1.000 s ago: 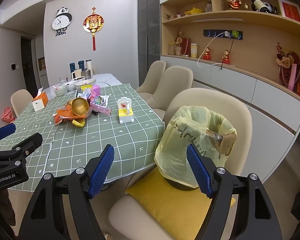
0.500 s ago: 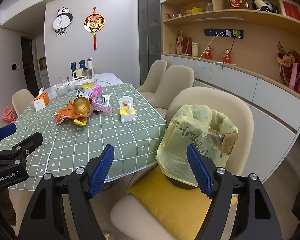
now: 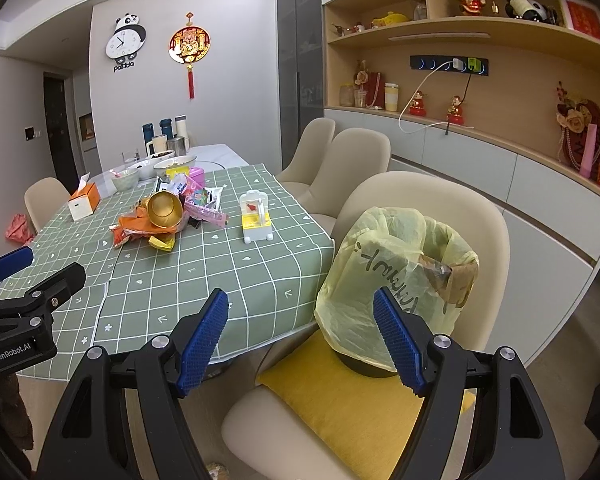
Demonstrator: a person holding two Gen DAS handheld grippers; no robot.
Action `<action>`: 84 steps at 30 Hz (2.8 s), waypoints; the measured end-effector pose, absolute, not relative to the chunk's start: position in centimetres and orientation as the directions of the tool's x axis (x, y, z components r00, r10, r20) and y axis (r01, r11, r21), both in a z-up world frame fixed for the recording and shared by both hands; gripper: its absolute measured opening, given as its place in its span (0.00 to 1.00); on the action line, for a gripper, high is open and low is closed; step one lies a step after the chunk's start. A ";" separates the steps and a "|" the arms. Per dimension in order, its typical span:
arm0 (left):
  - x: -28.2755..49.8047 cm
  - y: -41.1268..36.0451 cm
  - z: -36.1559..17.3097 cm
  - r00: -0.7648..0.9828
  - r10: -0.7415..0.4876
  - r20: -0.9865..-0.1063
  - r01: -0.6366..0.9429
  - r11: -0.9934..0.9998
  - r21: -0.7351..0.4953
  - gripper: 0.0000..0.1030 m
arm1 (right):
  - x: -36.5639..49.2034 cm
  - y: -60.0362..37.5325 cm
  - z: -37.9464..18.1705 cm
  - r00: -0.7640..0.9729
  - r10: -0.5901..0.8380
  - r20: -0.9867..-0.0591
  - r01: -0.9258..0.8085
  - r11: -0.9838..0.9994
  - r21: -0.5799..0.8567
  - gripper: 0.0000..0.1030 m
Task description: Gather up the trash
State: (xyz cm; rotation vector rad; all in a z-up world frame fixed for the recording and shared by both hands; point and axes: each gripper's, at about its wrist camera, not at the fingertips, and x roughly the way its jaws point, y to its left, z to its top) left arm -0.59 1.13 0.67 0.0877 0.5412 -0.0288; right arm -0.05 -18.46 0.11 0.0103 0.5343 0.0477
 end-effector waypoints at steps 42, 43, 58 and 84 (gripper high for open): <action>17.7 20.2 -4.6 0.713 -0.088 -0.696 0.018 0.994 -0.107 0.91 | 10.4 -9.9 -2.0 0.792 0.030 -0.610 -0.063 0.997 -0.033 0.69; 18.6 21.3 -4.9 0.704 -0.079 -0.706 0.004 0.994 -0.107 0.91 | 11.0 -9.2 -2.1 0.789 0.032 -0.613 -0.069 0.997 -0.037 0.69; 32.5 28.5 -10.6 0.620 -0.143 -0.772 -0.127 0.952 -0.279 0.75 | 19.8 0.2 -4.0 0.700 0.039 -0.713 -0.120 0.991 -0.064 0.69; 28.4 32.0 -9.9 0.519 -0.397 -0.757 -0.033 0.875 -0.482 0.52 | 29.7 5.1 -5.1 0.619 0.194 -0.761 -0.277 0.961 0.020 0.54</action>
